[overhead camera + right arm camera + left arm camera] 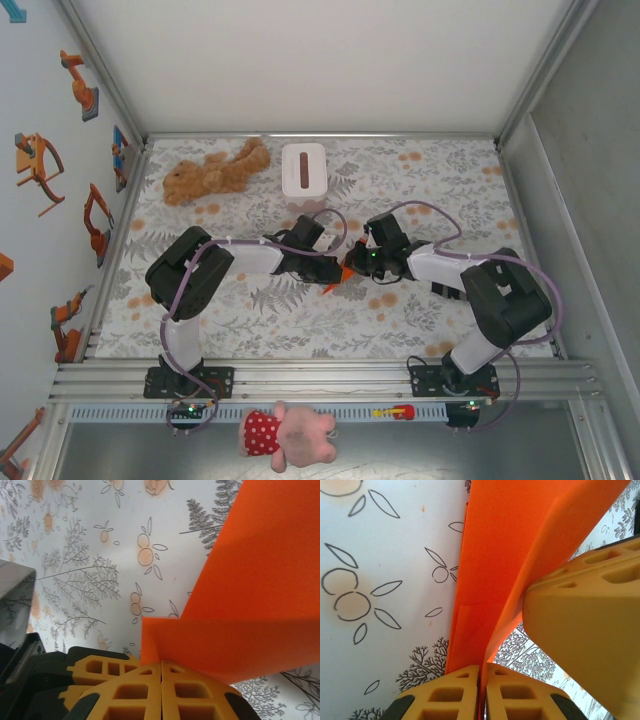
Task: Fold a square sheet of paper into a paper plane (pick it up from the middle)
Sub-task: Fold the wing for the fifth time at the center of the table.
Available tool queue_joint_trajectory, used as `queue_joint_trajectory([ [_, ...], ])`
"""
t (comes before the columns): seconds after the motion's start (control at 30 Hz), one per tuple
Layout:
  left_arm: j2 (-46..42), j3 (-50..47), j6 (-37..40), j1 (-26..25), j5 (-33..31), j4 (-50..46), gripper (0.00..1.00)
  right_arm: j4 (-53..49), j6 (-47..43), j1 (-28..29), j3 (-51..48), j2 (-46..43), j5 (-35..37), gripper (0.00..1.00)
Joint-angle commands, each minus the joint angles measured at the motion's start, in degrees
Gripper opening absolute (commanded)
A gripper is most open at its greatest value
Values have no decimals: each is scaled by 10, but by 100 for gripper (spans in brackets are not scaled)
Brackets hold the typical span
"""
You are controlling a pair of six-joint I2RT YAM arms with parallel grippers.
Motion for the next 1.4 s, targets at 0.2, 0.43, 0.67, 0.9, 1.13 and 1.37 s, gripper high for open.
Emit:
queue_joint_trajectory([
  [0.2,17,5,-6,3,12,-34,13,-14,2,-9,-8,17,29,6],
  [0.43,23,7,-5,4,17,-36,13,-36,4,-12,-7,21,44,6],
  [0.67,25,9,-3,6,18,-42,14,-42,7,-14,-9,20,50,6],
  [0.9,27,8,-2,7,18,-43,14,-34,3,-15,-6,30,38,6],
  [1.13,31,8,-3,7,16,-44,13,-25,-18,-16,5,36,13,7],
  [1.37,35,8,-6,7,14,-44,13,-17,-37,-16,-2,-2,-1,7],
])
